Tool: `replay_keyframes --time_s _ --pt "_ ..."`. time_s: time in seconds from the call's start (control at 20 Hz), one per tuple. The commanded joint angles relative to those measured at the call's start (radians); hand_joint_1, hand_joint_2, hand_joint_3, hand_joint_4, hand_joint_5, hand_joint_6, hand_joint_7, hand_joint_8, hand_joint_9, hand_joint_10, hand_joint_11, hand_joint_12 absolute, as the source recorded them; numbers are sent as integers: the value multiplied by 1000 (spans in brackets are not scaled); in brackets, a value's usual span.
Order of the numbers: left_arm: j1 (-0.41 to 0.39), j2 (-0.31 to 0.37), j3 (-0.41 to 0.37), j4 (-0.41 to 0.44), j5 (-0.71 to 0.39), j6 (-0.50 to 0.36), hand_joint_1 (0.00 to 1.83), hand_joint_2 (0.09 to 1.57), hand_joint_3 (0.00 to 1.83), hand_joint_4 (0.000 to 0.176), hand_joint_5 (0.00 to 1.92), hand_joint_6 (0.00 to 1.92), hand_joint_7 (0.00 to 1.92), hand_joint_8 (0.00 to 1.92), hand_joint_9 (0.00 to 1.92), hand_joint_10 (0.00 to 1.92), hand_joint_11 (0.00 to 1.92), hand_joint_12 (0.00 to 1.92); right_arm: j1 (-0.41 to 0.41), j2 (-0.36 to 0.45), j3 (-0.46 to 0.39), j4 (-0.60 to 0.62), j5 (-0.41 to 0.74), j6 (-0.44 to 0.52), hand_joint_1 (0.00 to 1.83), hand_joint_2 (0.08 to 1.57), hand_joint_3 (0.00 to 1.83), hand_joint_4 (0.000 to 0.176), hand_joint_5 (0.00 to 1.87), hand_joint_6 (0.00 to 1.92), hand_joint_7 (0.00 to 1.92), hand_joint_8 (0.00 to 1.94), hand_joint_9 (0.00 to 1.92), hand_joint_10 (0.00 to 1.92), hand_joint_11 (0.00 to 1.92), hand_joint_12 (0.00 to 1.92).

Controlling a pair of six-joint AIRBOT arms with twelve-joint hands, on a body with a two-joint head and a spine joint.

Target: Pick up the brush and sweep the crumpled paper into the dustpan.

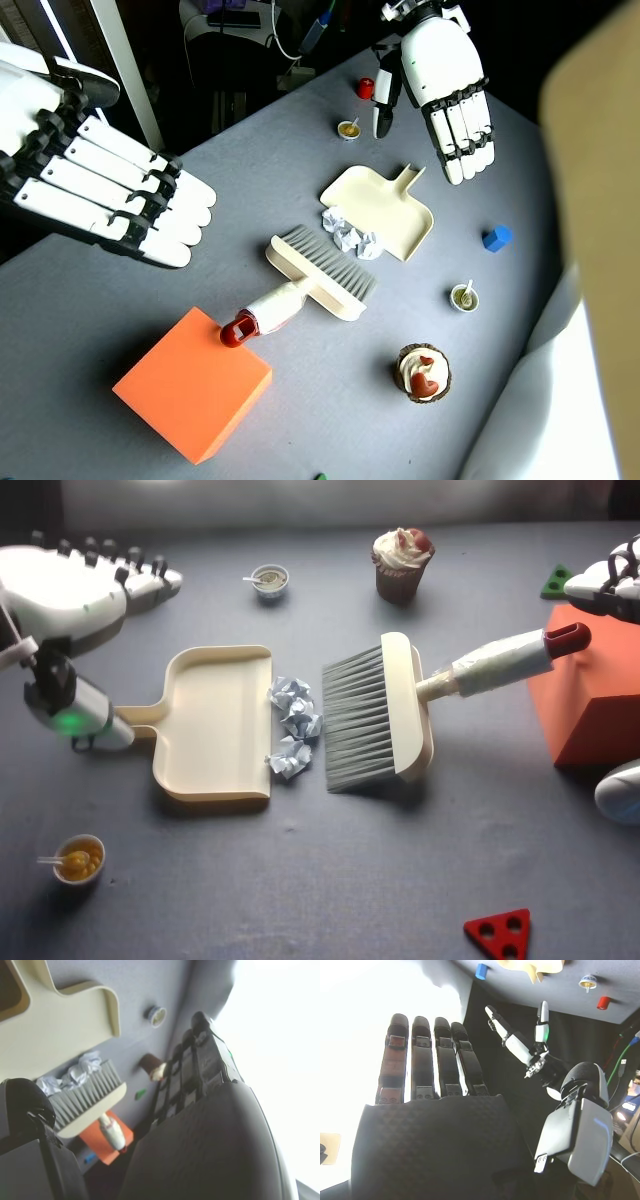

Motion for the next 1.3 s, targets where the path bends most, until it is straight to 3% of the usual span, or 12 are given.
replay_keyframes --time_s 0.0,0.2,0.45,0.7,0.85,1.05,1.1,1.25 --pt "3 12 8 44 74 -17 944 935 19 10 36 11 80 7 112 10 172 64 8 3 0 -12 -111 2 0 847 10 0 154 7 169 6 164 9 191 35" --pt "49 -2 29 23 86 -20 884 991 6 68 158 11 98 1 109 0 151 45 8 4 0 -12 -111 2 0 850 7 0 166 9 181 8 177 11 195 33" --pt "68 -53 84 22 87 -34 841 1014 0 88 284 17 102 0 101 0 155 42 8 4 1 -12 -111 2 0 850 5 0 148 3 165 4 151 4 149 10" --pt "89 -92 111 21 96 -53 871 1023 2 68 293 11 121 7 121 8 141 36 8 4 1 -12 -112 2 0 863 8 0 161 6 170 4 161 6 165 16" --pt "104 -100 117 5 103 -59 831 1021 1 77 294 5 131 5 130 6 166 47 8 4 1 -12 -113 2 0 866 6 0 184 13 178 8 166 6 159 12" --pt "106 -114 144 -2 106 -58 848 1005 0 78 327 13 130 3 142 7 190 56 8 4 1 -12 -114 2 0 875 8 0 175 7 167 6 161 7 167 13" --pt "110 -117 151 -7 107 -55 878 998 0 71 345 18 143 7 151 10 198 60 8 4 1 -12 -114 2 0 883 9 0 190 11 187 12 177 12 185 20" --pt "123 -127 166 -27 107 -43 871 995 0 78 350 13 179 15 167 11 207 64 8 4 1 -12 -114 2 0 888 8 0 176 2 183 6 176 8 195 23"
